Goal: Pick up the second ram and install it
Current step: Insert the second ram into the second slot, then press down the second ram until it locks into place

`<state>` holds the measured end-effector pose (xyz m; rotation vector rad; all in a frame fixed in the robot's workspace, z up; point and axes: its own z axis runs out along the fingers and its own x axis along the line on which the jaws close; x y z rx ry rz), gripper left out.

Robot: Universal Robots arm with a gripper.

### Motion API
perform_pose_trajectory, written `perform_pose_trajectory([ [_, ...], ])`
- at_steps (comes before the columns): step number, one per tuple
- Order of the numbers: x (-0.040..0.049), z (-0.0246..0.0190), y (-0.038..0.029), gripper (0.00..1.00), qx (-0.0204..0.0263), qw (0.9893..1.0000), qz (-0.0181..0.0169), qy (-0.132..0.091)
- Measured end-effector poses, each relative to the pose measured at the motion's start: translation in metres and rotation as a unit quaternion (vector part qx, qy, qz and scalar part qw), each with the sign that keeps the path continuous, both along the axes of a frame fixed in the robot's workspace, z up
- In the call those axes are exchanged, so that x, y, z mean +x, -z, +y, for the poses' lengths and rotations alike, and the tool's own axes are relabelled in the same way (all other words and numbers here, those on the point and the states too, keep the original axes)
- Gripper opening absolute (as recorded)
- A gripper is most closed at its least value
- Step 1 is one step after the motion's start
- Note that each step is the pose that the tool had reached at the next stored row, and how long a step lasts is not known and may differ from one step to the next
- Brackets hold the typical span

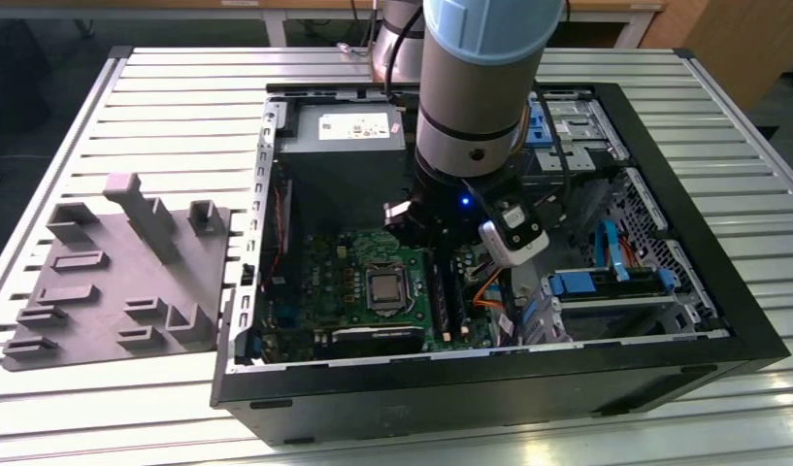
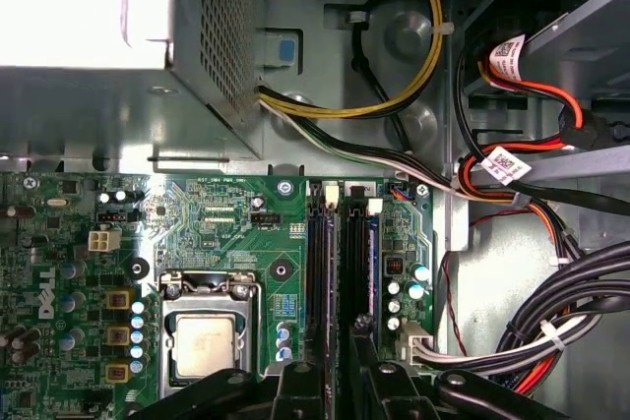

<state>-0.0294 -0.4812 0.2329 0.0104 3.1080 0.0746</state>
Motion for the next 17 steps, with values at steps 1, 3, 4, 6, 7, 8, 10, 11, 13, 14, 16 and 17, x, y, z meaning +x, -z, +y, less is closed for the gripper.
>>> perform_pose_trajectory([
  [1, 0.0, 0.0, 0.0, 0.24, 0.0, 1.0, 0.0, 0.0],
  [3, 0.0, 0.0, 0.0, 0.17, 0.0, 1.0, 0.0, 0.0],
  [4, 0.0, 0.0, 0.0, 0.11, 0.0, 1.0, 0.0, 0.0],
  [6, 0.0, 0.0, 0.0, 0.11, 0.0, 1.0, 0.0, 0.0],
  [7, 0.0, 0.0, 0.0, 0.11, -0.0001, 1.0, 0.0, 0.0],
  [8, 0.0, 0.0, 0.0, 0.11, -0.0001, 1.0, 0.0, 0.0],
  [10, 0.0, 0.0, 0.0, 0.11, -0.0003, 1.0, 0.0, 0.0],
  [11, 0.0, 0.0, 0.0, 0.11, -0.0006, 1.0, 0.0, 0.0],
  [13, 0.0, 0.0002, 0.0, 0.11, -0.0006, 1.0, 0.0, 0.0],
  [14, 0.0, 0.0005, 0.0, 0.11, -0.0006, 1.0, 0.0, 0.0],
  [16, 0.0, 0.0008, 0.0, 0.11, -0.0005, 1.0, 0.0, 0.0],
  [17, 0.0, 0.001, 0.0, 0.11, -0.0006, 1.0, 0.0, 0.0],
])
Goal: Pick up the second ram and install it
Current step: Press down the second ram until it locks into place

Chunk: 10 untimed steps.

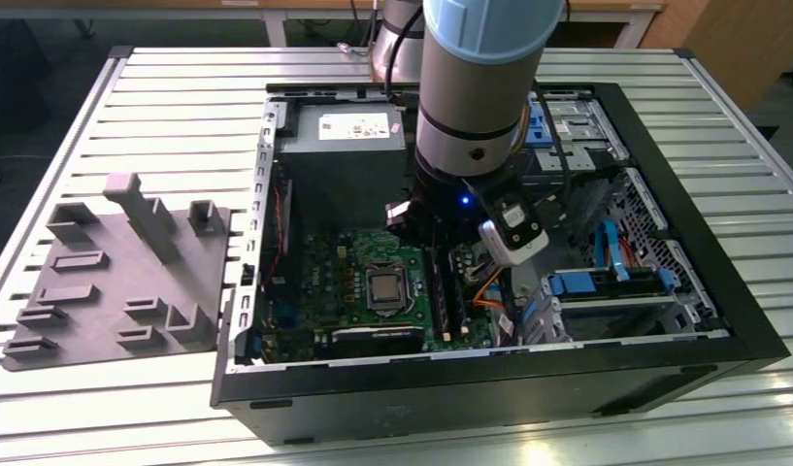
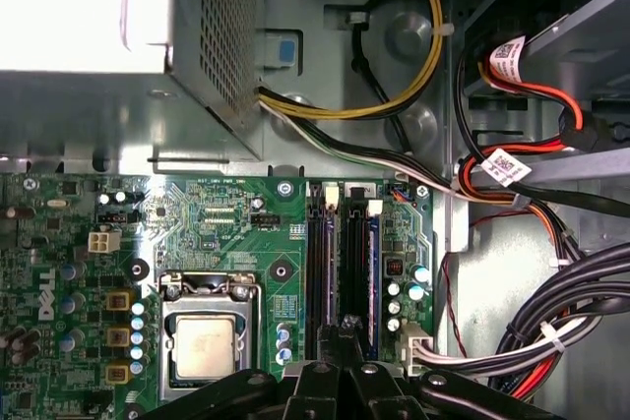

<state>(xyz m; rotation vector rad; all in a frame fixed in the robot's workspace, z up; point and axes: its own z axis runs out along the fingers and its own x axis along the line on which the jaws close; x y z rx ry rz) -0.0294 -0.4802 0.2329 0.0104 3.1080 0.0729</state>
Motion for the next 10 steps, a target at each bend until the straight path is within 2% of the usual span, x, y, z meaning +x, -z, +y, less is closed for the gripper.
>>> perform_pose_trajectory([
  [2, 0.0, 0.0004, 0.0, 0.11, 0.0, 1.0, 0.0, 0.0],
  [4, 0.0, 0.0035, 0.0, 0.11, 0.0, 1.0, 0.0, 0.0],
  [10, 0.0, 0.0049, 0.0, 0.11, 0.0, 1.0, 0.0, 0.0],
])
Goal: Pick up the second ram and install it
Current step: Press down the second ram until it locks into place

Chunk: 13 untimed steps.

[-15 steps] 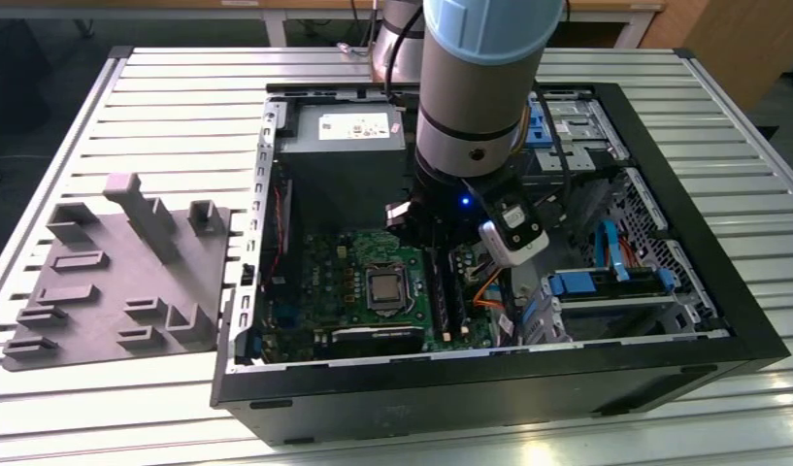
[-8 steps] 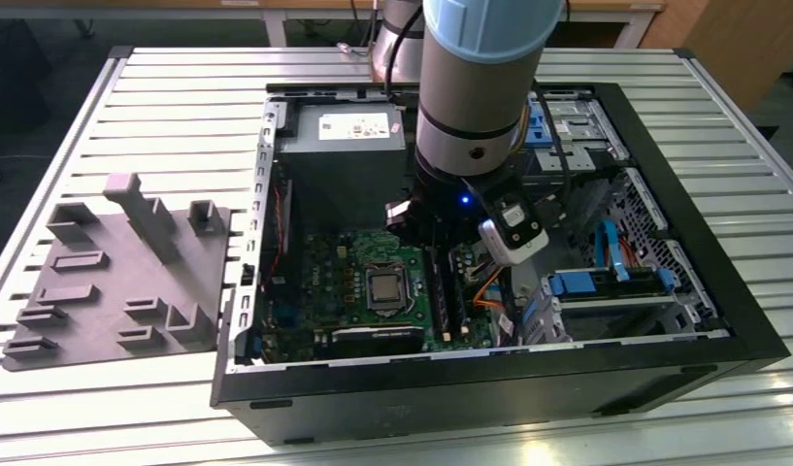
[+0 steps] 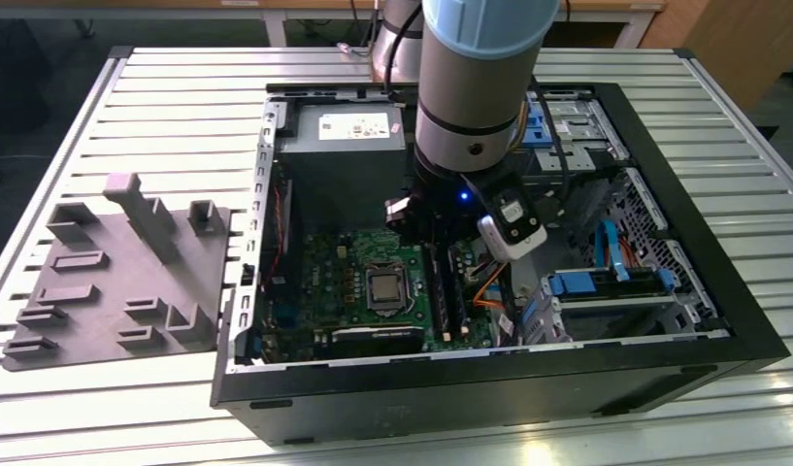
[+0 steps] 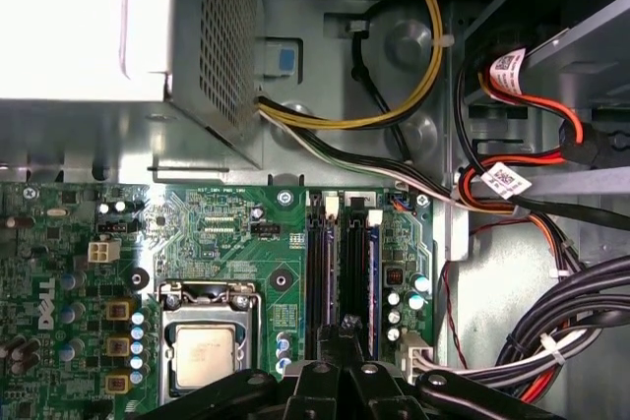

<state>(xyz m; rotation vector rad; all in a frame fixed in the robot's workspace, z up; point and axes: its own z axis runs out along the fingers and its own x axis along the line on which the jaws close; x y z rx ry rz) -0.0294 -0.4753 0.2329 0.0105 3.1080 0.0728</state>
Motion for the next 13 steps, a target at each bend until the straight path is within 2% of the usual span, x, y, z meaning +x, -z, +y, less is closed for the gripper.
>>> perform_pose_trajectory([
  [13, -0.0001, 0.005, 0.0, 0.11, 0.0, 1.0, 0.0, 0.0],
])
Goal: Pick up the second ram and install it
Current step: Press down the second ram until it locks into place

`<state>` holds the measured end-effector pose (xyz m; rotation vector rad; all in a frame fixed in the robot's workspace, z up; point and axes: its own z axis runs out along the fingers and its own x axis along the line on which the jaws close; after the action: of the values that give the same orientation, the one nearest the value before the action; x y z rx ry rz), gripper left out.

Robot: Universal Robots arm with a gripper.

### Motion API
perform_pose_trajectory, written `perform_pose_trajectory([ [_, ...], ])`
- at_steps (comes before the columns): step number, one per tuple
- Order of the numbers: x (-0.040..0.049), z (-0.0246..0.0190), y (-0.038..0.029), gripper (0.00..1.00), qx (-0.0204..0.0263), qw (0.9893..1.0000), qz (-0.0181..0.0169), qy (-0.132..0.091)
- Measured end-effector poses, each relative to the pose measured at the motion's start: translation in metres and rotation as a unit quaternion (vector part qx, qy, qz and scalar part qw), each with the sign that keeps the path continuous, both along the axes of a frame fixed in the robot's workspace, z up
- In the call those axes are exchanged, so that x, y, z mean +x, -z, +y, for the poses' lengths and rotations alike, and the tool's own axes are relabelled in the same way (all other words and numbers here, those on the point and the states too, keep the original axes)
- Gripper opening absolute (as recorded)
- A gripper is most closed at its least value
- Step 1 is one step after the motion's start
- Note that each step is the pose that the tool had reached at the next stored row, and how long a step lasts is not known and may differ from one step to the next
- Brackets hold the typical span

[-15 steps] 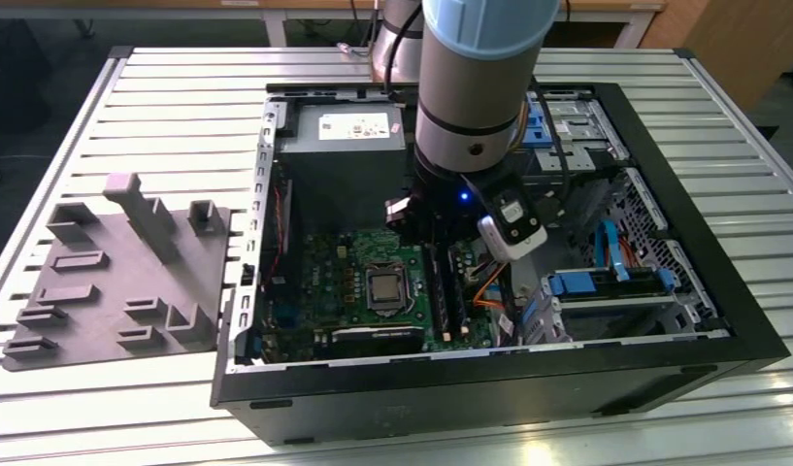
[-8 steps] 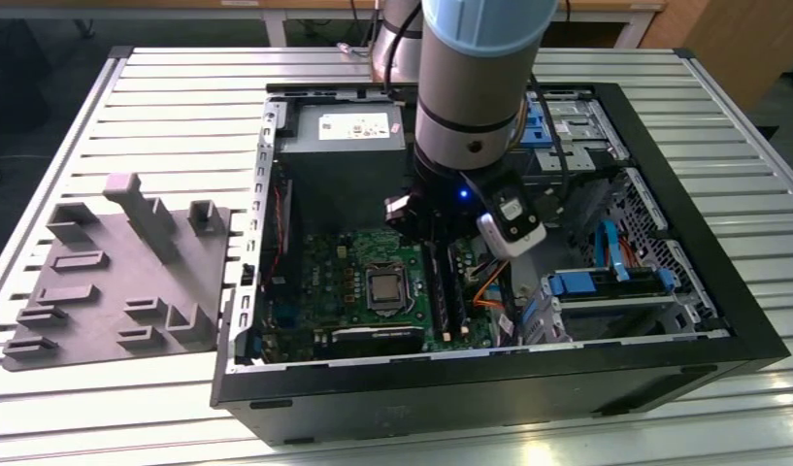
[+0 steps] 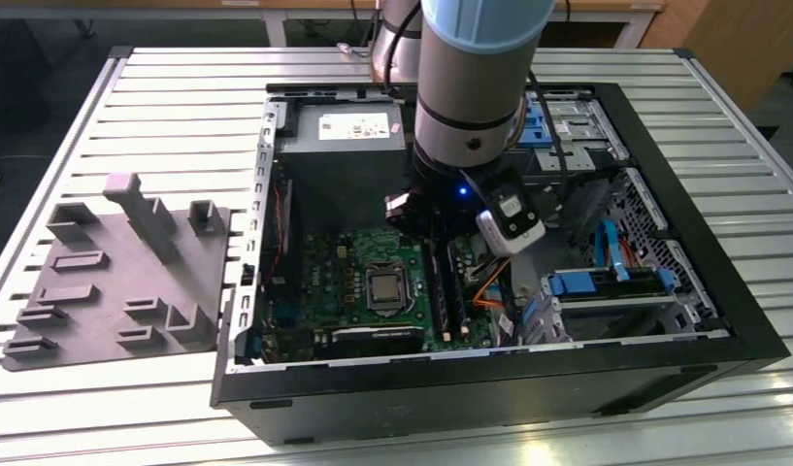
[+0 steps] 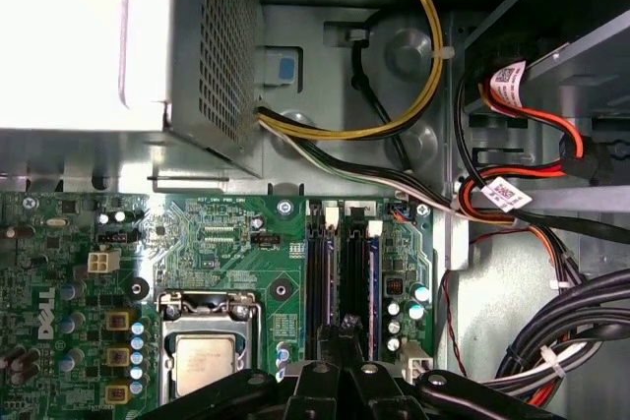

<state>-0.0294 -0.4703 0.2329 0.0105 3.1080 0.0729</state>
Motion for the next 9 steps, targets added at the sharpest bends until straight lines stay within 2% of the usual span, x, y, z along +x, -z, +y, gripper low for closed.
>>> perform_pose_trajectory([
  [9, -0.0001, 0.002, 0.0, 0.11, 0.0, 1.0, 0.0, 0.0],
])
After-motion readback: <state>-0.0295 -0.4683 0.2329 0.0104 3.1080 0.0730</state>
